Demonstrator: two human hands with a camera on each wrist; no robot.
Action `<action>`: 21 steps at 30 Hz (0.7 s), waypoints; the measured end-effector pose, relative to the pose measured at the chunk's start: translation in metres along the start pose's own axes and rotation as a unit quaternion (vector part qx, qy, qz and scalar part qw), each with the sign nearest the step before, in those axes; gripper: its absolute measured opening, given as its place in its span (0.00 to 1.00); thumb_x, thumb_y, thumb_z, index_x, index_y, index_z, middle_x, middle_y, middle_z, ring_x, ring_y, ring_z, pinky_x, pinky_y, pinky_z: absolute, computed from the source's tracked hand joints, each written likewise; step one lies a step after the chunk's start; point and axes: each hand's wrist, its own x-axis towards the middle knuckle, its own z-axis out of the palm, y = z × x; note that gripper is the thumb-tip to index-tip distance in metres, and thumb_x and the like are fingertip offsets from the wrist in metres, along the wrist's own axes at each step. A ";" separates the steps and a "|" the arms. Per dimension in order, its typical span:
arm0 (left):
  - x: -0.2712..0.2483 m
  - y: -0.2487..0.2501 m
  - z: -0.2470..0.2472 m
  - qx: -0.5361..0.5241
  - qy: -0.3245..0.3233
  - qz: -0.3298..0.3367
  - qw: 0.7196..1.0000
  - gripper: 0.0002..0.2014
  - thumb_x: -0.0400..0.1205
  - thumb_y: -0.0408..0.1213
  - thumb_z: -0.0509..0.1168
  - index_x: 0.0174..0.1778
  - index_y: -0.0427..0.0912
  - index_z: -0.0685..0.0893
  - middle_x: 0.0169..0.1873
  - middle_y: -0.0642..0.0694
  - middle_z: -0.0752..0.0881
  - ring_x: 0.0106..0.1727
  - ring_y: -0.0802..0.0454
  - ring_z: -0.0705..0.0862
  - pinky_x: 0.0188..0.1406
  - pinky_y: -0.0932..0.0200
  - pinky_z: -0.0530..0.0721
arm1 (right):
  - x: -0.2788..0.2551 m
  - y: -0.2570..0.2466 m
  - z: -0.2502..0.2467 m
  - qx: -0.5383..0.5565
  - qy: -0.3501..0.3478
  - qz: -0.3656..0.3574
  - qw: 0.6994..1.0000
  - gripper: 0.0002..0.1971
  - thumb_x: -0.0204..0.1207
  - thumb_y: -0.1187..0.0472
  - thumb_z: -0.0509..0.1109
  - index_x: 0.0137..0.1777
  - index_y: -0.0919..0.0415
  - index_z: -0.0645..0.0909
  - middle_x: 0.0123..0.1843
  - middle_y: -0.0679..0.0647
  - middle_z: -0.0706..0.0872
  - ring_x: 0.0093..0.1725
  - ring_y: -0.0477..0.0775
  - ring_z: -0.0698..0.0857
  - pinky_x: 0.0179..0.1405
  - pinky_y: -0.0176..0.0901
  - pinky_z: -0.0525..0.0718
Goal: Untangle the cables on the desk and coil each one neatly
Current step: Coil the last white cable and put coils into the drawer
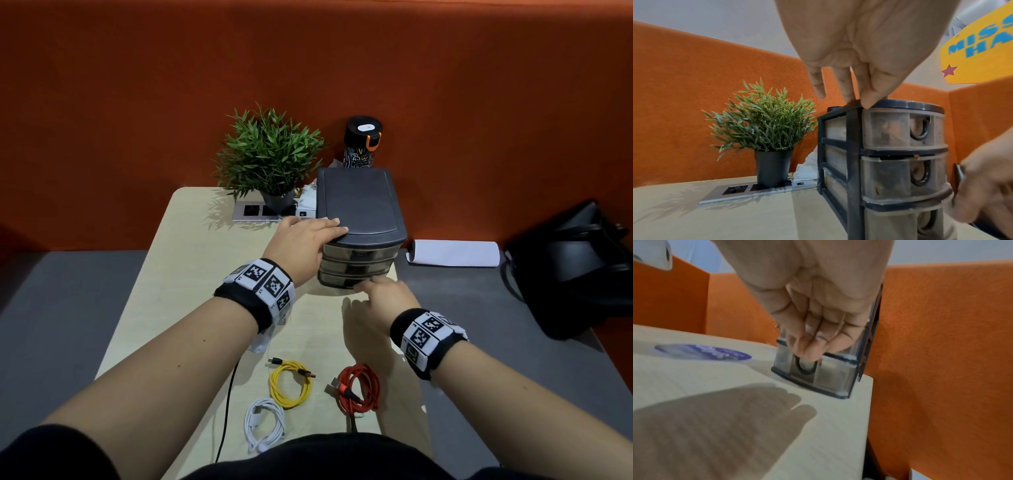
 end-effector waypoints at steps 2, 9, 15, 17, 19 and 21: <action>-0.002 0.001 0.000 -0.001 -0.007 -0.005 1.000 0.26 0.84 0.33 0.52 0.77 0.59 0.67 0.78 0.58 0.67 0.78 0.59 0.64 0.75 0.52 0.53 | 0.002 0.002 0.008 -0.028 -0.052 0.021 0.998 0.27 0.78 0.58 0.61 0.78 0.47 0.64 0.73 0.53 0.75 0.70 0.58 0.74 0.70 0.52 0.68; -0.006 0.000 -0.003 -0.013 -0.032 -0.014 0.999 0.28 0.82 0.31 0.53 0.78 0.59 0.65 0.79 0.59 0.64 0.79 0.59 0.62 0.75 0.52 0.52 | 0.011 0.004 0.031 -0.057 -0.049 0.058 0.995 0.31 0.75 0.58 0.62 0.76 0.44 0.56 0.66 0.56 0.79 0.64 0.59 0.78 0.64 0.56 0.72; -0.008 0.001 -0.003 -0.007 -0.042 -0.016 0.999 0.30 0.82 0.30 0.53 0.79 0.60 0.62 0.80 0.59 0.62 0.80 0.59 0.60 0.75 0.51 0.53 | 0.006 -0.001 0.036 -0.026 -0.024 0.073 0.997 0.24 0.76 0.58 0.61 0.71 0.46 0.61 0.63 0.55 0.81 0.62 0.59 0.79 0.63 0.57 0.71; -0.007 0.001 -0.001 -0.012 -0.039 -0.018 0.999 0.31 0.82 0.29 0.53 0.79 0.60 0.62 0.80 0.60 0.62 0.80 0.60 0.59 0.75 0.50 0.54 | -0.006 0.000 0.037 -0.024 -0.022 0.063 0.998 0.24 0.76 0.60 0.59 0.71 0.48 0.60 0.63 0.55 0.82 0.61 0.58 0.80 0.63 0.56 0.71; -0.008 0.001 0.001 -0.014 -0.036 -0.017 0.999 0.32 0.81 0.28 0.53 0.79 0.60 0.62 0.80 0.60 0.62 0.80 0.60 0.59 0.75 0.51 0.54 | -0.022 -0.001 0.040 -0.027 -0.019 0.053 0.998 0.24 0.77 0.58 0.59 0.72 0.49 0.58 0.63 0.54 0.81 0.61 0.57 0.80 0.62 0.55 0.71; -0.008 0.000 0.003 -0.016 -0.035 -0.017 0.999 0.32 0.81 0.28 0.54 0.79 0.60 0.61 0.80 0.60 0.61 0.80 0.60 0.58 0.74 0.51 0.54 | -0.037 -0.002 0.041 -0.025 -0.017 0.045 0.999 0.26 0.76 0.56 0.60 0.73 0.49 0.58 0.64 0.52 0.81 0.61 0.56 0.80 0.63 0.54 0.71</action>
